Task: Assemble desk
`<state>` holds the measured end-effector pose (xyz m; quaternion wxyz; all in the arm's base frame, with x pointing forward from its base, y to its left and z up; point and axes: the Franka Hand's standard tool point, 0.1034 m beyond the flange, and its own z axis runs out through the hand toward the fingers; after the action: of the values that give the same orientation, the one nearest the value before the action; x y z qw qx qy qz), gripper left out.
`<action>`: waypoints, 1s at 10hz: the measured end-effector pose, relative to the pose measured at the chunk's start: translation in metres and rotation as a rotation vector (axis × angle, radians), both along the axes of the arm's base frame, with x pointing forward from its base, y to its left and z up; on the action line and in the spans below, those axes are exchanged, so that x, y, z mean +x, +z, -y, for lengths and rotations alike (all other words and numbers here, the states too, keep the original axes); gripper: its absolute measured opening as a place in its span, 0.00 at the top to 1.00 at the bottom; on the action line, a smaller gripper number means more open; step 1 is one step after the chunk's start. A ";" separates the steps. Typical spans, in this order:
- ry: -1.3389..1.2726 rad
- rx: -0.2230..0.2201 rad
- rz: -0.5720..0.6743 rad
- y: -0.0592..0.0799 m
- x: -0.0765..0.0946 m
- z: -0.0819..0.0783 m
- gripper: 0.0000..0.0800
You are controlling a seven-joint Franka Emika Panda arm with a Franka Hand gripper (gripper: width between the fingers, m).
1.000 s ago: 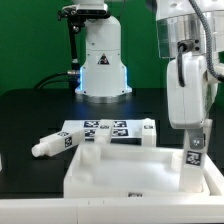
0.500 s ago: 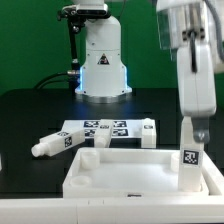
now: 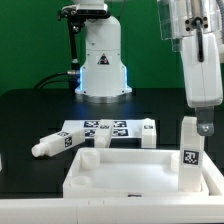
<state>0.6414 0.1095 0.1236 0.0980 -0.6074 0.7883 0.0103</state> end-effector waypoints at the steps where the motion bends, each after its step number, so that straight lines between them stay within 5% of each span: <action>1: 0.057 -0.006 0.011 0.004 -0.001 -0.002 0.19; 4: 0.386 -0.054 0.046 0.027 -0.030 -0.021 0.19; 10: 0.814 -0.117 0.090 0.014 -0.043 -0.022 0.19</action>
Offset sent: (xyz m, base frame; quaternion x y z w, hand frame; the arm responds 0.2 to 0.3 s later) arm -0.0517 0.0175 0.0249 -0.0154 0.0484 -0.3105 0.9492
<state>0.5983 0.1317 0.1379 0.0858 -0.8740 0.4778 -0.0231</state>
